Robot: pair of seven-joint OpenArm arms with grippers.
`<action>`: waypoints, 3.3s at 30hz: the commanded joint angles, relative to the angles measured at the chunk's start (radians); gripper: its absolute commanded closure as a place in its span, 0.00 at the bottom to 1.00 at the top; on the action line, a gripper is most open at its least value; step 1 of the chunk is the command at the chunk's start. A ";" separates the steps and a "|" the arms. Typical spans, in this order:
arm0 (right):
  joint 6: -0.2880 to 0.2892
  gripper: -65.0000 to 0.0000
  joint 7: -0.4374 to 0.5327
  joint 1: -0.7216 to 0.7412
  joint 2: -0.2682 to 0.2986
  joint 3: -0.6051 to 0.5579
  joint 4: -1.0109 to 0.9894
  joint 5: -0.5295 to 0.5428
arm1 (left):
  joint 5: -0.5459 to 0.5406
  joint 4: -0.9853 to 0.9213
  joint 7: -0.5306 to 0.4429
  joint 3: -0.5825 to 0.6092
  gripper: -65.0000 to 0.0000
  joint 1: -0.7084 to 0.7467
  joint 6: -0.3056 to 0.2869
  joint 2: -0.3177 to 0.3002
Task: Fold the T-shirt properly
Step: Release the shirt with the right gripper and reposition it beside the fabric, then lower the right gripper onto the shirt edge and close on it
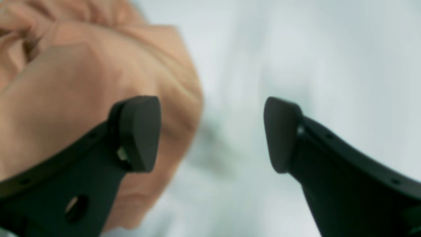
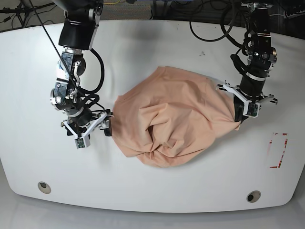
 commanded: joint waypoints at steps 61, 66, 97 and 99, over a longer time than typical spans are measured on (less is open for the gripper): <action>0.012 0.29 0.143 0.197 0.048 -0.013 -0.278 0.054 | -0.010 0.039 -0.012 -0.150 0.69 -0.017 -0.011 0.011; 0.011 0.34 0.144 0.116 0.030 -0.020 -0.247 0.067 | -0.008 0.079 -0.021 -0.165 0.72 0.014 -0.011 0.013; -0.007 0.33 0.531 0.150 0.029 -0.165 -0.619 0.075 | 0.001 0.053 0.010 -0.197 0.36 0.021 -0.029 0.025; -0.009 0.33 0.527 0.147 0.025 -0.169 -0.618 0.077 | 0.001 0.055 0.010 -0.196 0.34 0.020 -0.030 0.027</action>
